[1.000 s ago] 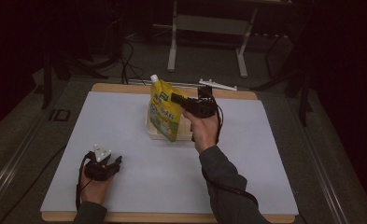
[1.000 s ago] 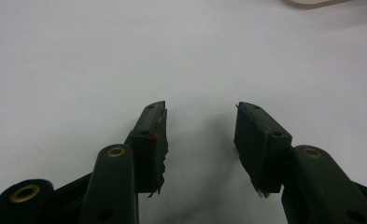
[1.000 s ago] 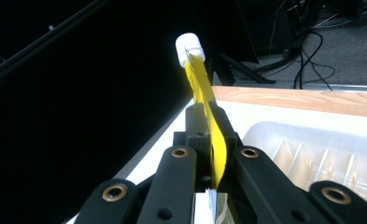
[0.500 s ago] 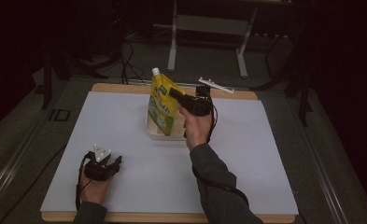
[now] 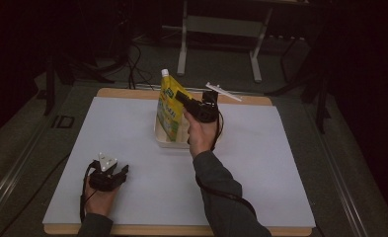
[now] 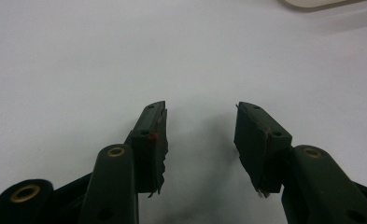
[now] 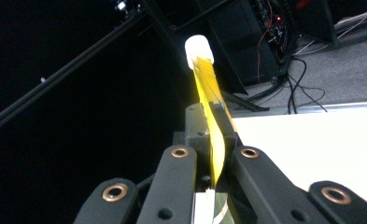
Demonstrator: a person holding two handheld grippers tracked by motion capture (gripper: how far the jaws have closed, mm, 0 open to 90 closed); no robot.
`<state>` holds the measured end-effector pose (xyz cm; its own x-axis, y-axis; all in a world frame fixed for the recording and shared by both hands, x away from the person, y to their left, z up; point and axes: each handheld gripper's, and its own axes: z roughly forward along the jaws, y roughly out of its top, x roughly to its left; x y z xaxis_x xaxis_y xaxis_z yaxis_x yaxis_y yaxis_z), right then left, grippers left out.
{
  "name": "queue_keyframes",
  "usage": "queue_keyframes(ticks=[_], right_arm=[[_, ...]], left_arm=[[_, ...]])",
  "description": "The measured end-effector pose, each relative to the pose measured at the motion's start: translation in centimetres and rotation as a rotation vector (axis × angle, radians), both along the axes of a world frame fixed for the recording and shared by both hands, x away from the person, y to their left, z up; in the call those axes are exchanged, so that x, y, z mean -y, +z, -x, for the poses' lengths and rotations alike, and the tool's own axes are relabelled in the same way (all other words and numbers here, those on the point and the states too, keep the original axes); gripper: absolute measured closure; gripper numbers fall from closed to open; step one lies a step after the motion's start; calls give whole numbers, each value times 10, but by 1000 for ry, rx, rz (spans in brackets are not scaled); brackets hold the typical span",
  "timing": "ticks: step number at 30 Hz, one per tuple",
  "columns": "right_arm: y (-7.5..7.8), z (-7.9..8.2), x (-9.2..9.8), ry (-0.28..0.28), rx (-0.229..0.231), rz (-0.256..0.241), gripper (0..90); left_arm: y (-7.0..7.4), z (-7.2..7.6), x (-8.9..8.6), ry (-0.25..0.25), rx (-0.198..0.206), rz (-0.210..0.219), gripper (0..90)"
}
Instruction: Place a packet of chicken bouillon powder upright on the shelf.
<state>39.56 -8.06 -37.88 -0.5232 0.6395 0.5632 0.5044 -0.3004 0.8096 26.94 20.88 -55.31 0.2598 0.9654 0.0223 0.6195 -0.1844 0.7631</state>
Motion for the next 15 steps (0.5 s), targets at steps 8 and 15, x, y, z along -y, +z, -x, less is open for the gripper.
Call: queue_keyframes(ticks=[8,15], right_arm=[[-6,-3,-6,-6,4,-38,900],[-9,-3,-15,-18,18,-71,900]], left_arm=[[0,0,0,1,-1,3,542],[0,0,-1,2,2,7,542]])
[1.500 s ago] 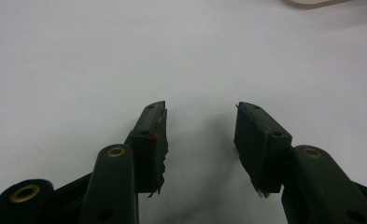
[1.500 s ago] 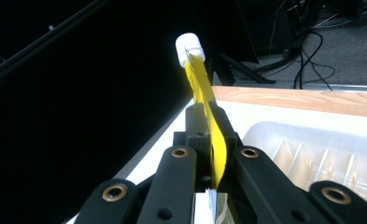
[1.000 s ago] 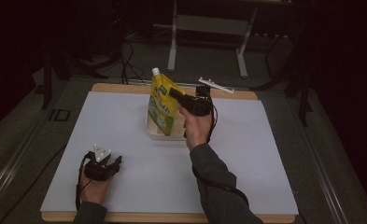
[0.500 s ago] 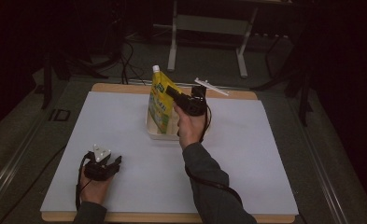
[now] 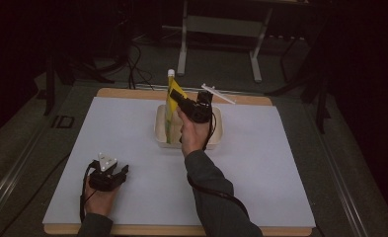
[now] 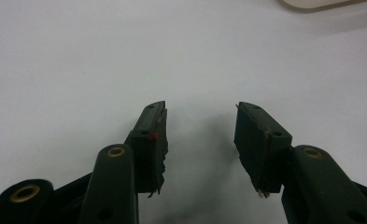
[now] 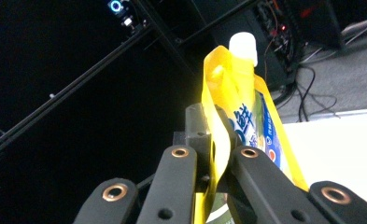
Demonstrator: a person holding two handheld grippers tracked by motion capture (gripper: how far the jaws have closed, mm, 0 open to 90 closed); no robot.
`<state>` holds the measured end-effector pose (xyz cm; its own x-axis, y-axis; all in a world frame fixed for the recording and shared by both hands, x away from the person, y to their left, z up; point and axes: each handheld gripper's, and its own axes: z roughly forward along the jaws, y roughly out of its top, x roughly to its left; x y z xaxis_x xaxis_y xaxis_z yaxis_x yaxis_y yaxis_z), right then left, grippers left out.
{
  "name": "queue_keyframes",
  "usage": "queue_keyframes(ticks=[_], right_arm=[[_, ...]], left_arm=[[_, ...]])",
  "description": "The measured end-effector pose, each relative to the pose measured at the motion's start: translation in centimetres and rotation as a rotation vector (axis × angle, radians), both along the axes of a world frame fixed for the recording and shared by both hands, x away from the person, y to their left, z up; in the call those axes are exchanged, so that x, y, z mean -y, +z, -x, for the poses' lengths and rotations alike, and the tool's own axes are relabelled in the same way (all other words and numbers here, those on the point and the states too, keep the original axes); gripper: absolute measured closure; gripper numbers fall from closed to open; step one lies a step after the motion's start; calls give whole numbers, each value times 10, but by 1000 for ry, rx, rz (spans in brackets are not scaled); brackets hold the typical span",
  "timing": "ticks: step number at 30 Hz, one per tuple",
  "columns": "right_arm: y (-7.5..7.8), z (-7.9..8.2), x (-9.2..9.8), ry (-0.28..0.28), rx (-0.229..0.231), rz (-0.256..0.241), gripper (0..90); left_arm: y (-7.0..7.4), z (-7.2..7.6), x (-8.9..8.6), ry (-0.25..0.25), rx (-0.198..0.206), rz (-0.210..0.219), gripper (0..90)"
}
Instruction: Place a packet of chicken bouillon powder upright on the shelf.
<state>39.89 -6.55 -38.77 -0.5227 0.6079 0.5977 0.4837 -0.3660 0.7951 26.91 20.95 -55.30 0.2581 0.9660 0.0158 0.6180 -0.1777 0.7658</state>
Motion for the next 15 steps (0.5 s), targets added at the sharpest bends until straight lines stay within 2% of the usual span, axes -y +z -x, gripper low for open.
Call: queue_keyframes(ticks=[8,15], right_arm=[[-3,-1,-7,3,54,11,900],[-1,-2,-16,-13,123,62,900]], left_arm=[[0,0,0,-2,-1,5,541],[0,0,-1,-2,1,9,538]])
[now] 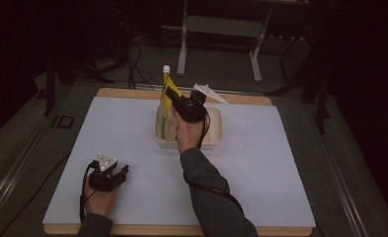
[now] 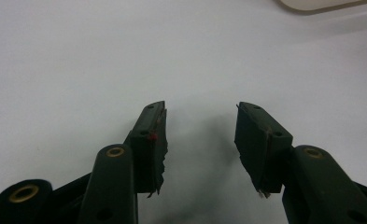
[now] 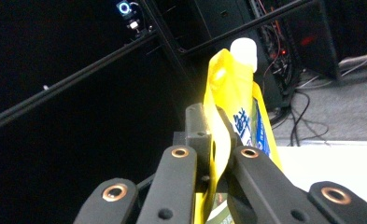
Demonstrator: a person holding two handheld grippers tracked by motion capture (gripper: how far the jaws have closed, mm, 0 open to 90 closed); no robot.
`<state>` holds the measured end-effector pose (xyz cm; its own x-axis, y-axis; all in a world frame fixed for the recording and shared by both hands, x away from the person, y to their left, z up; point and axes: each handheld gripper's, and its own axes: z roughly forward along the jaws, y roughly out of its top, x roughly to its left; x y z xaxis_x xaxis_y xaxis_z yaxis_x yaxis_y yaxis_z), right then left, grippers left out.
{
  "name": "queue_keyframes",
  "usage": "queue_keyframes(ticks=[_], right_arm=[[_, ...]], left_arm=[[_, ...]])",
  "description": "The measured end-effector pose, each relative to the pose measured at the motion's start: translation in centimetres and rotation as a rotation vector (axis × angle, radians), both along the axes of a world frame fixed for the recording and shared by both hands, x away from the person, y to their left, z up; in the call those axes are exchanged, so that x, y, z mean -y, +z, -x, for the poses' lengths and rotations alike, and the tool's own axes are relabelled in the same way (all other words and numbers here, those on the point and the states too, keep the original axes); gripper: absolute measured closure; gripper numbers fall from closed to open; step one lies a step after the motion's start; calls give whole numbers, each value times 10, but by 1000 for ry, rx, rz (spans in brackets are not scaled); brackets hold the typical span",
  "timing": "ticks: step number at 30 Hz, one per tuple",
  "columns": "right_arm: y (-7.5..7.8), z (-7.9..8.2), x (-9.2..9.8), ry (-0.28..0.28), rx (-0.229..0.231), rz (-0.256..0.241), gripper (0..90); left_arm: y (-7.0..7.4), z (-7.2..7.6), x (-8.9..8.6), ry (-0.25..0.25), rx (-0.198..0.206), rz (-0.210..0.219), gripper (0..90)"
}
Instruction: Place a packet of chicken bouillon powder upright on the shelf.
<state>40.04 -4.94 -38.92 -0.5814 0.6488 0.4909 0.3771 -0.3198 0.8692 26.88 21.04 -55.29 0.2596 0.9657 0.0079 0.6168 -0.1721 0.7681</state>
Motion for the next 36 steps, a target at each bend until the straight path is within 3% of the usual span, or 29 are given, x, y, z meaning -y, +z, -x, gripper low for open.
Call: queue_keyframes(ticks=[6,10,21,29,36], right_arm=[[-1,-1,-6,-13,39,32,900],[-5,-3,-15,-19,77,79,900],[-17,-4,-23,-42,121,161,900],[-28,-8,-26,-47,121,213,900],[-37,-8,-23,-56,91,207,900]], left_arm=[[0,0,0,-1,2,2,537],[0,1,-1,1,6,9,537],[0,2,0,1,13,17,536],[0,3,-1,0,15,23,536],[0,3,-1,-2,16,21,535]])
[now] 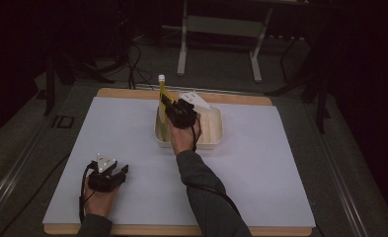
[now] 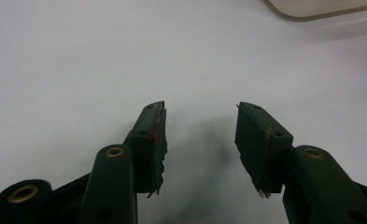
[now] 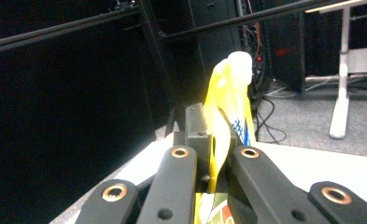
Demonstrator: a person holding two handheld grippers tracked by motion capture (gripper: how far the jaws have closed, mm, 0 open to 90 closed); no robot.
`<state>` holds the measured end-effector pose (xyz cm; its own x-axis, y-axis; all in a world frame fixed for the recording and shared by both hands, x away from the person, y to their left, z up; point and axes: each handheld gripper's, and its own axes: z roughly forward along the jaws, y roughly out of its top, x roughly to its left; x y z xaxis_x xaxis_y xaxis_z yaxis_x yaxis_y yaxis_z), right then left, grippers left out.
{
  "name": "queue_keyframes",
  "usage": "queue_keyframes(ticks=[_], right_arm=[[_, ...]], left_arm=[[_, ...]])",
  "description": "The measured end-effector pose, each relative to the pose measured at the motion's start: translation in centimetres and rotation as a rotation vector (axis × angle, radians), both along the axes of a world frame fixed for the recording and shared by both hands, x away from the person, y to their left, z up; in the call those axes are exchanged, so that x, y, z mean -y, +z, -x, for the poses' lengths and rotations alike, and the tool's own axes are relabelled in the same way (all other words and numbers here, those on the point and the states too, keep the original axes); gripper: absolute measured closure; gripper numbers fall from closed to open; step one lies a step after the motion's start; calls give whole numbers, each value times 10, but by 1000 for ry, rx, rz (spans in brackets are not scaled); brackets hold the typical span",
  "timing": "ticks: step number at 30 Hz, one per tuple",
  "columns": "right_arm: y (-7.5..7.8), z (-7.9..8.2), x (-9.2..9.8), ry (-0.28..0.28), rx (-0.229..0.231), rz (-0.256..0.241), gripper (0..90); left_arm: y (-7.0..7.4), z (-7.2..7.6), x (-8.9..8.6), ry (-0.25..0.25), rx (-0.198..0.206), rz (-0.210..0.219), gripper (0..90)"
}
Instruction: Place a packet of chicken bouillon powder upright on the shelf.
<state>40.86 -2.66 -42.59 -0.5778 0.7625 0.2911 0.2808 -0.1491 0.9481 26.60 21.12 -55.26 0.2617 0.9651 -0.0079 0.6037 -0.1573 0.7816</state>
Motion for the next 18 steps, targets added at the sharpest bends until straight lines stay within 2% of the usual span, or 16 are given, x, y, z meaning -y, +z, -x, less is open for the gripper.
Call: queue_keyframes(ticks=[8,18], right_arm=[[-13,-1,4,4,-43,-11,899],[-10,3,-3,14,-49,21,891]], left_arm=[[0,0,0,1,-2,-5,533],[0,0,1,0,-2,-9,533]])
